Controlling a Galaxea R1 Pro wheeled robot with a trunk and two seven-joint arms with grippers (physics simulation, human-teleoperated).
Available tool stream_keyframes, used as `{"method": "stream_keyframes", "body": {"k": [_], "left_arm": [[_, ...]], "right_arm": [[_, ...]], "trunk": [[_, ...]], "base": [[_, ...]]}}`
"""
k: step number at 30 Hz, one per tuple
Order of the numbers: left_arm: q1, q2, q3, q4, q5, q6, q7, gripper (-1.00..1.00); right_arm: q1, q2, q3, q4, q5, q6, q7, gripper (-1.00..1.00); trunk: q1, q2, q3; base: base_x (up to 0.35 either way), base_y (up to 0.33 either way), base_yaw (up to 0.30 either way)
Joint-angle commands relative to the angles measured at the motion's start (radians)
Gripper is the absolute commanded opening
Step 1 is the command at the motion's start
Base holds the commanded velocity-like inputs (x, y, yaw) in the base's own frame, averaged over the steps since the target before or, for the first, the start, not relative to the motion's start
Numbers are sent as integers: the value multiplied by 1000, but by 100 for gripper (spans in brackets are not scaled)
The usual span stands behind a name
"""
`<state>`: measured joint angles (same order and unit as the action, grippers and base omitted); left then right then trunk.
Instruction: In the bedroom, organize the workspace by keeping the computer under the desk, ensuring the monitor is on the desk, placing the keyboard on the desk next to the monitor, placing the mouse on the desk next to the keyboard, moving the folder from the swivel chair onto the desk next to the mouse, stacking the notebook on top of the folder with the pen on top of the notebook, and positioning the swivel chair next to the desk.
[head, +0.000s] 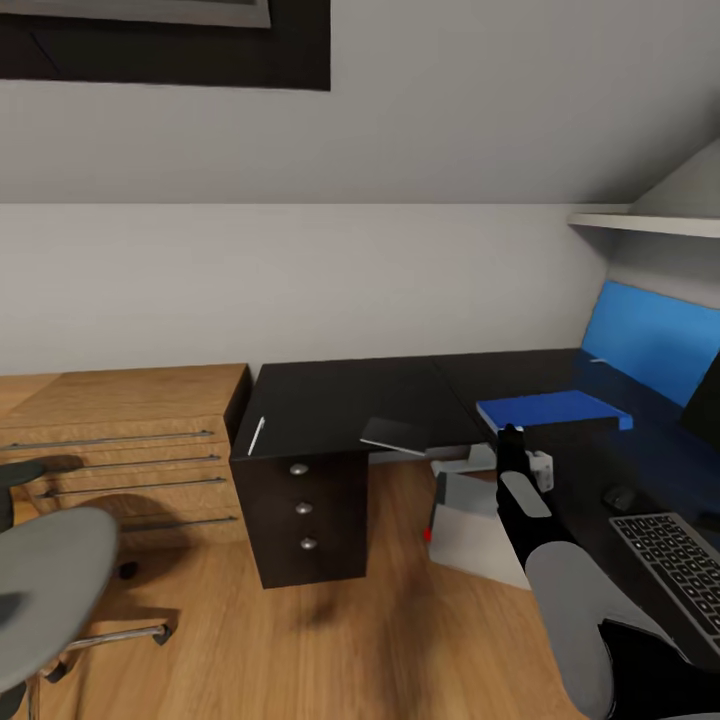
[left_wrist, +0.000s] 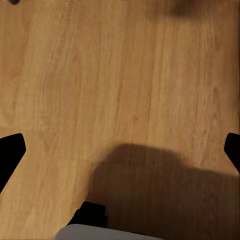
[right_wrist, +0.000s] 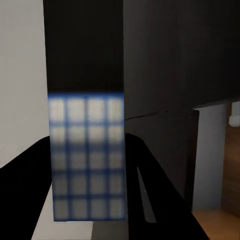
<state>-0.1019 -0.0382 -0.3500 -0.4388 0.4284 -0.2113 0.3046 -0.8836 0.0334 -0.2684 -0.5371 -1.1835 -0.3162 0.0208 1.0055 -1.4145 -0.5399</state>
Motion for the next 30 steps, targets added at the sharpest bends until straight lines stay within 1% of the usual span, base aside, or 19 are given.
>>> {"method": "stream_keyframes", "body": {"k": [1, 11, 18, 23, 30], "left_arm": [[-1, 1, -9, 0, 9, -5, 7, 100], [-1, 1, -7, 0, 9, -5, 8, 100], [-1, 1, -7, 0, 9, -5, 8, 100], [-1, 1, -7, 0, 9, -5, 8, 100], [-1, 2, -7, 0, 11, -4, 8, 100]], "right_arm": [[0, 0, -2, -1, -9, -2, 2, -100], [0, -2, -2, 4, -7, -6, 2, -100], [0, -3, -2, 5, -8, -5, 1, -100], [0, 4, -2, 5, -15, -3, 2, -100], [0, 3, -2, 5, -15, -4, 2, -100]], "trunk": [[0, 0, -1], [0, 0, -1], [0, 0, -1], [0, 0, -1], [0, 0, -1]], "base": [[235, -194, 0], [224, -211, 0], [34, -42, 0], [1, -1, 0], [0, 0, 0]]}}
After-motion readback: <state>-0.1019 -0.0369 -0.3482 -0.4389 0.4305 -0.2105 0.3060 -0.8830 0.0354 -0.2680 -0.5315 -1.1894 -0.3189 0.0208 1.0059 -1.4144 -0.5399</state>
